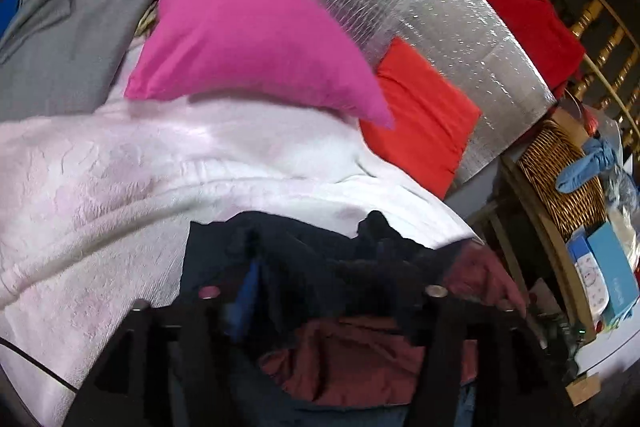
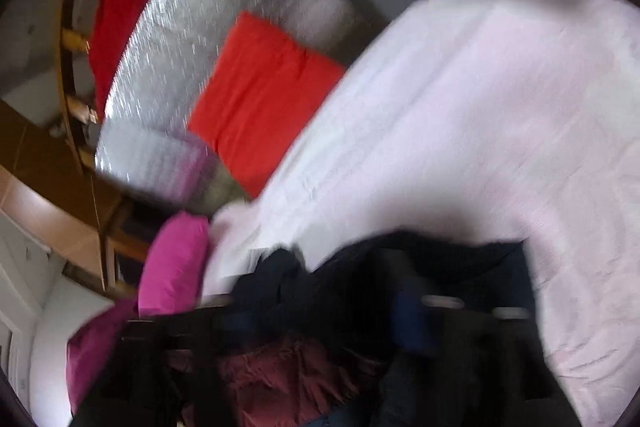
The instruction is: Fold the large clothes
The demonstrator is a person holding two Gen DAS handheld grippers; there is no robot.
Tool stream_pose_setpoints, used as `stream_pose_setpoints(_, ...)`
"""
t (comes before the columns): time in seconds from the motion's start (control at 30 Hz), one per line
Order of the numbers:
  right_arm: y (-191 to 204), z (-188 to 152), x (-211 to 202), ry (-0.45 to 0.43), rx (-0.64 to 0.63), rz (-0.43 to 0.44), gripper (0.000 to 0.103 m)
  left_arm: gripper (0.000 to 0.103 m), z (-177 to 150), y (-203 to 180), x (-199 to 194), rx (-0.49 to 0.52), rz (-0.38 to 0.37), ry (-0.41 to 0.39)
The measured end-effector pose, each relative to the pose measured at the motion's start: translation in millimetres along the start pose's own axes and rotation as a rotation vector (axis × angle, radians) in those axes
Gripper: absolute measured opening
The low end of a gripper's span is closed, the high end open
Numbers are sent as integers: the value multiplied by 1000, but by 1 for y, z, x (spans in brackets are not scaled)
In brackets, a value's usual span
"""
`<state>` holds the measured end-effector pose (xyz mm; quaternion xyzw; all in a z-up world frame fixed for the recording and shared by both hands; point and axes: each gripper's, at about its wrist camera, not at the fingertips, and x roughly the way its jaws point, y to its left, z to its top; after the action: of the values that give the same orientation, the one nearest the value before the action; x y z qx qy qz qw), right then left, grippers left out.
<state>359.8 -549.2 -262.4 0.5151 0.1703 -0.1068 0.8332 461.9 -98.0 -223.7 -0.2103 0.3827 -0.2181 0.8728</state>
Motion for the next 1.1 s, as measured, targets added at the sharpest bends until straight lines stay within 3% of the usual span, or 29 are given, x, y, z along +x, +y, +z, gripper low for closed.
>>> stream_pose_setpoints(0.07, 3, 3, -25, -63, -35, 13, 84, 80, -1, -10, -6, 19, -8, -25)
stream_pose_setpoints(0.13, 11, 1, -34, -27, -89, -10, 84, 95, -4, -20, -17, 56, 3, -108)
stream_pose_setpoints(0.2, 19, -6, -41, 24, -153, -21, 82, 98, -9, -30, -28, 107, 37, -194)
stream_pose_setpoints(0.3, 40, -27, -53, 69, -310, -81, 77, 98, -11, -30, -37, 97, 70, -192)
stream_pose_setpoints(0.5, 53, -50, -71, 77, -481, -225, 76, 98, -16, 18, -38, -62, 228, -20)
stream_pose_setpoints(0.63, 33, -50, -72, 111, -421, -264, 76, 98, -19, 50, -39, -105, 345, 50)
stream_pose_setpoints(0.73, 18, -59, -69, 163, -390, -289, 76, 98, -27, 69, -29, -110, 414, 162)
stream_pose_setpoints(0.83, 7, -71, -55, 205, -380, -322, 75, 98, -37, 74, -21, -114, 373, 248)
stream_pose_setpoints(0.87, 6, -76, -52, 215, -386, -334, 71, 98, -41, 73, -19, -114, 343, 272)
stream_pose_setpoints(0.93, 11, -84, -50, 206, -431, -354, 45, 98, -47, 67, -16, -101, 278, 294)
stream_pose_setpoints(1.0, 21, -88, -54, 168, -484, -379, 31, 88, -51, 58, -13, -72, 241, 293)
stream_pose_setpoints(1.07, 31, -90, -65, 117, -528, -376, 22, 49, -54, 47, -11, -42, 214, 287)
stream_pose_setpoints(1.1, 33, -90, -72, 91, -532, -361, 20, 48, -55, 42, -11, -38, 200, 281)
